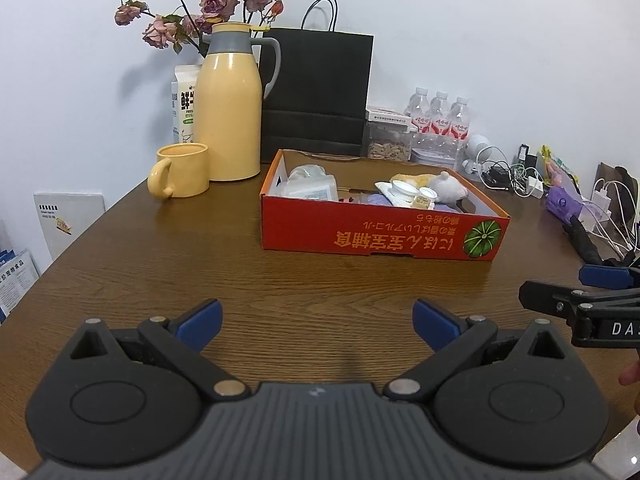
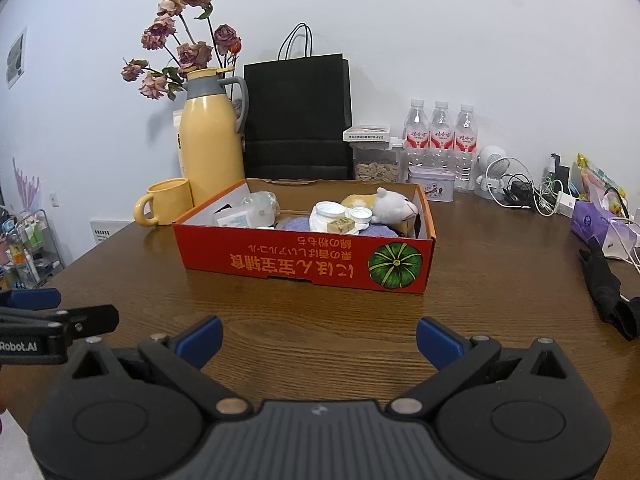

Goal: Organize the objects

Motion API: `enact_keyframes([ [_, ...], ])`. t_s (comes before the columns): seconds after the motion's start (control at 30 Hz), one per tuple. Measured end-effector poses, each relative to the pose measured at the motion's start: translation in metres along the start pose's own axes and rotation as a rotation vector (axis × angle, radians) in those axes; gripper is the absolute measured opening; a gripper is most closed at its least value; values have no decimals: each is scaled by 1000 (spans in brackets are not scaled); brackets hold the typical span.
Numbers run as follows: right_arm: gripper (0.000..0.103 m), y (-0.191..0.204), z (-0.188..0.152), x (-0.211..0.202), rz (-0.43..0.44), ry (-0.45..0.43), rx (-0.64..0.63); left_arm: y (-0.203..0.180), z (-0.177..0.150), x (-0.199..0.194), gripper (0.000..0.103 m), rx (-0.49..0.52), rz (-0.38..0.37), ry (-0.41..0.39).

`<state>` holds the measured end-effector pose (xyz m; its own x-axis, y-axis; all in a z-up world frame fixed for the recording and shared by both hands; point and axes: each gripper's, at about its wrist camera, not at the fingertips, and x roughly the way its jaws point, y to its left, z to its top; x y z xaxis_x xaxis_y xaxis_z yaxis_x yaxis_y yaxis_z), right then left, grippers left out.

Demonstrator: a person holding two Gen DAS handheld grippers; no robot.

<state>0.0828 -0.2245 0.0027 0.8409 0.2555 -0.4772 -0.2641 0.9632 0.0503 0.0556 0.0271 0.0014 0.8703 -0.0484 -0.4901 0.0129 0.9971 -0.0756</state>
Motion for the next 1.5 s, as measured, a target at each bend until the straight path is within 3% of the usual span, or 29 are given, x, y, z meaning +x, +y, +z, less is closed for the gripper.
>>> enact_keyframes([
  [1.5, 103, 6, -1, -1, 6, 6, -9, -1, 0, -1, 103, -17, -15, 6],
])
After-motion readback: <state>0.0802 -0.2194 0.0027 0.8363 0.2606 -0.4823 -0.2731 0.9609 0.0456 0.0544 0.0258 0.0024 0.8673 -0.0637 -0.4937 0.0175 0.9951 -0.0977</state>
